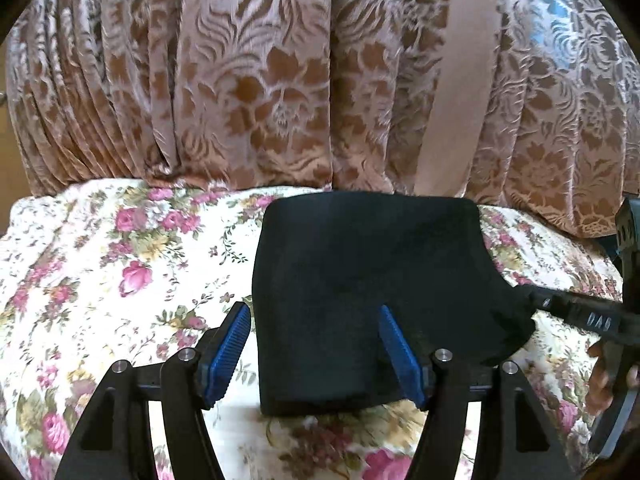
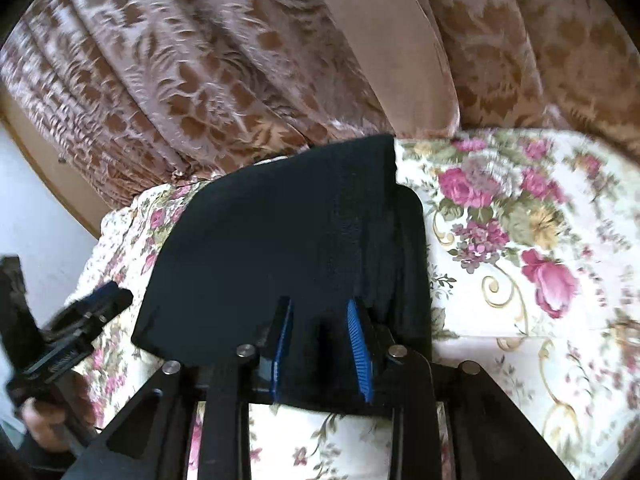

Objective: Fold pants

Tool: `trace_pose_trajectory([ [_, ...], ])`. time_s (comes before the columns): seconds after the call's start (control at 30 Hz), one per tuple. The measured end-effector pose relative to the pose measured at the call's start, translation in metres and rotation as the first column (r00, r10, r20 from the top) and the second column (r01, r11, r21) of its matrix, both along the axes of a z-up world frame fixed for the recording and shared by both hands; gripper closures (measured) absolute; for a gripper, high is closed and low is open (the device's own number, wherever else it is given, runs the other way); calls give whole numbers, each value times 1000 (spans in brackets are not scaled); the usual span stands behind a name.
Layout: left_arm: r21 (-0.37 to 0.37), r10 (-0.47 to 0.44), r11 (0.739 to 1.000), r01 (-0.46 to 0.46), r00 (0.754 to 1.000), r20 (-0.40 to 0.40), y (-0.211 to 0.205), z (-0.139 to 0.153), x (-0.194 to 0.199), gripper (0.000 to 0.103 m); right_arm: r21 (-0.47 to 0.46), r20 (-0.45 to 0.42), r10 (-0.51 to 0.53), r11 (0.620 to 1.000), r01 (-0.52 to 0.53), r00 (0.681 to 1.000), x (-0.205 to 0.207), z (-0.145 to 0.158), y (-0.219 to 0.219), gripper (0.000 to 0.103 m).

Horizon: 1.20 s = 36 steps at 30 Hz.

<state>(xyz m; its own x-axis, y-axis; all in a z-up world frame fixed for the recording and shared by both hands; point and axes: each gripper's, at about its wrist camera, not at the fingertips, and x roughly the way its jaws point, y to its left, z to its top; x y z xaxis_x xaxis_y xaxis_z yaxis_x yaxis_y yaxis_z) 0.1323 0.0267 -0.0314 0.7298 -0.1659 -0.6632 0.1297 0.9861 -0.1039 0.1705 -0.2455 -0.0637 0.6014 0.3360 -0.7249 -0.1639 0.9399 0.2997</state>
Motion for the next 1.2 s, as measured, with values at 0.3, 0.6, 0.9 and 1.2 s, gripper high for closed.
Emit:
trace_pose_trajectory([
  [0.3, 6, 21, 1000, -21, 998, 52, -9, 21, -64, 32, -153, 133, -66, 984, 86, 989, -75, 21, 51, 73],
  [0.6, 38, 43, 998, -45, 998, 43, -17, 16, -109, 30, -245, 191, -166, 946, 211, 967, -133, 28, 78, 73],
  [0.9, 59, 97, 993, -101, 994, 55, -15, 14, -128, 28, -267, 205, -177, 936, 229, 963, -157, 33, 83, 73],
  [1.2, 81, 108, 990, -113, 992, 68, -17, 13, -135, 28, -254, 202, -194, 936, 242, 960, -167, 29, 78, 73],
])
